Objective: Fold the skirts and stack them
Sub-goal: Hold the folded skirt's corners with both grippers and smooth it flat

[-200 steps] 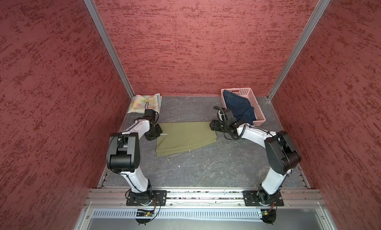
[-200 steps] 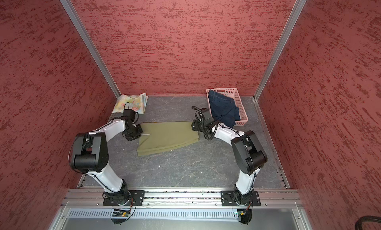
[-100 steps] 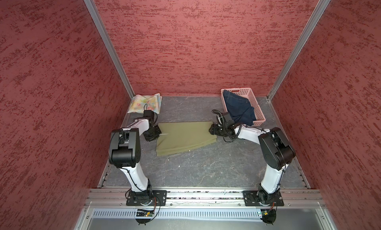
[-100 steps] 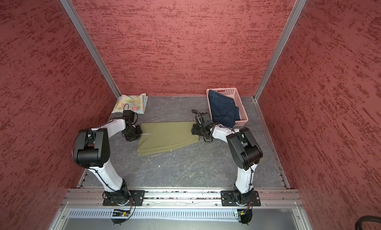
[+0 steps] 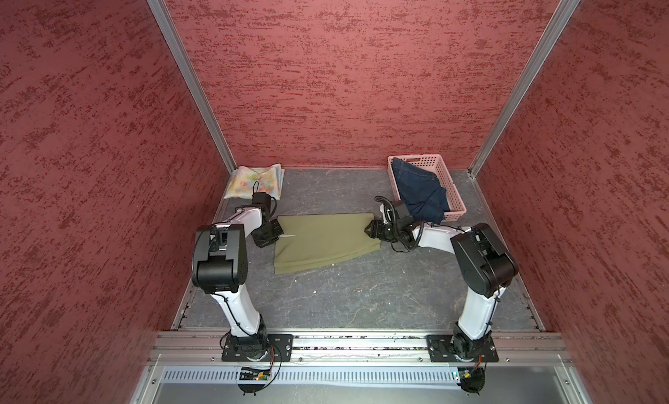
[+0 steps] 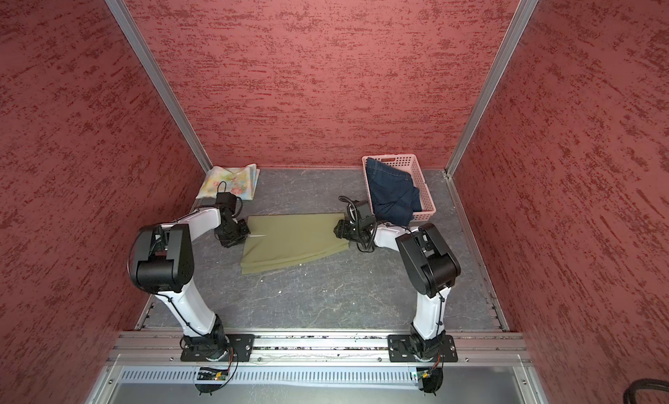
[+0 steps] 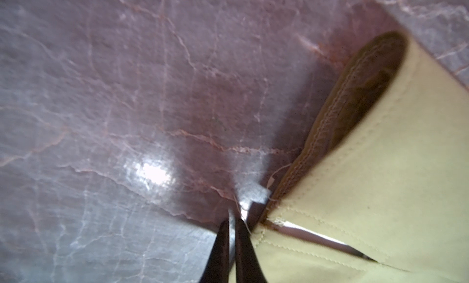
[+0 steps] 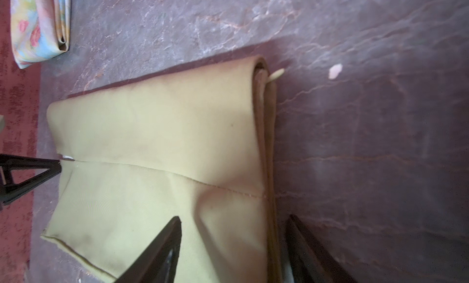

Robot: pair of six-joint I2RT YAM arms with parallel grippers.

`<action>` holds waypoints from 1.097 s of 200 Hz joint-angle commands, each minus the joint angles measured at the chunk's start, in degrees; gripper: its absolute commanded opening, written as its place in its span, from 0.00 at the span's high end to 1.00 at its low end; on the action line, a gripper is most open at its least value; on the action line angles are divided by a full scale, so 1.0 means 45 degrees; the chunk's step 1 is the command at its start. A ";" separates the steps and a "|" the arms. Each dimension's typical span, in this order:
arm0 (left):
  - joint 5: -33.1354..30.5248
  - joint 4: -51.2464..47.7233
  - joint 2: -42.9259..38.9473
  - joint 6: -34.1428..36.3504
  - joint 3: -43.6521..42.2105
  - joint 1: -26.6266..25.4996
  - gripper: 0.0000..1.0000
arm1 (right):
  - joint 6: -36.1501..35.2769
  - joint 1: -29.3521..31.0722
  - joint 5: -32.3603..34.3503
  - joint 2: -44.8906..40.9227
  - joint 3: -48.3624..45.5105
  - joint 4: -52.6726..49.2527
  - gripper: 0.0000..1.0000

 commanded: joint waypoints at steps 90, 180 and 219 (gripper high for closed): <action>0.0004 0.0181 0.0911 -0.0308 -0.0120 -0.0400 1.00 | -0.0221 -0.0216 -0.1202 0.0055 -0.0056 0.1032 0.81; 0.0136 0.0264 0.0971 -0.0494 0.0102 -0.1408 1.00 | -0.1288 -0.0215 0.0871 -0.1302 0.1372 -0.1415 1.00; 0.0307 0.0298 0.1151 -0.0677 0.0447 -0.1914 1.00 | -0.1798 -0.0193 0.2002 -0.1810 0.2419 -0.3057 1.00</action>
